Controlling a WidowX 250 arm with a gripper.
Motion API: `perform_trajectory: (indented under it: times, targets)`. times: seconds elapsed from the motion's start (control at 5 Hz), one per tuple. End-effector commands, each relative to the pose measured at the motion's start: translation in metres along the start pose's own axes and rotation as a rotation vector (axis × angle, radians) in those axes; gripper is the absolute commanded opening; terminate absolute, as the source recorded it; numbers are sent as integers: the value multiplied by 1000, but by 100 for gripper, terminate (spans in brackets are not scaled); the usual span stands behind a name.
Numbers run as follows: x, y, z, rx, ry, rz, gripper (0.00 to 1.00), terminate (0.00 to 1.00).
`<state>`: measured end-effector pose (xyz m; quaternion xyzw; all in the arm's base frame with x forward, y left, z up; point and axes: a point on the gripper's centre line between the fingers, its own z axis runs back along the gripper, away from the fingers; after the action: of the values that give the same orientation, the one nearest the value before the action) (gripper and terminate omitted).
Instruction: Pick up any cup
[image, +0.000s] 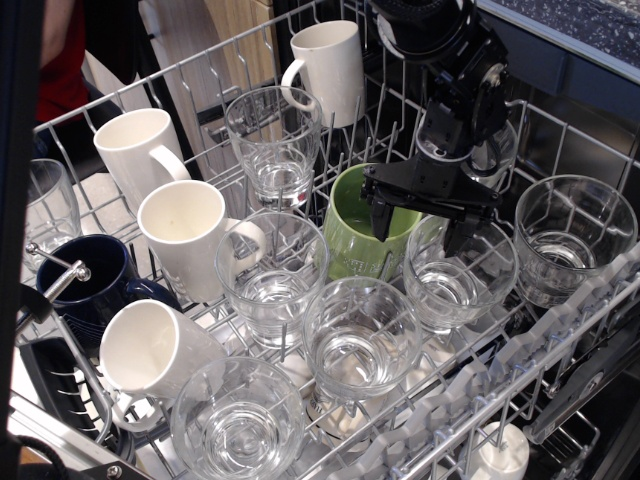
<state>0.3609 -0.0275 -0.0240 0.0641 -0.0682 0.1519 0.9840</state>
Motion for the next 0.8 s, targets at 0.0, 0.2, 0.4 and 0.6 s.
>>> perform_trajectory:
  times: [0.0,0.2,0.4,0.6]
  targets:
    - [13,-6,7,-14,-31,49,100,0]
    - [11,-10,0,6,-34,77,100,0]
    - [8,-13,-7,22,-35,97,100,0]
    - [5,-16,-17,42,-37,114,100,0]
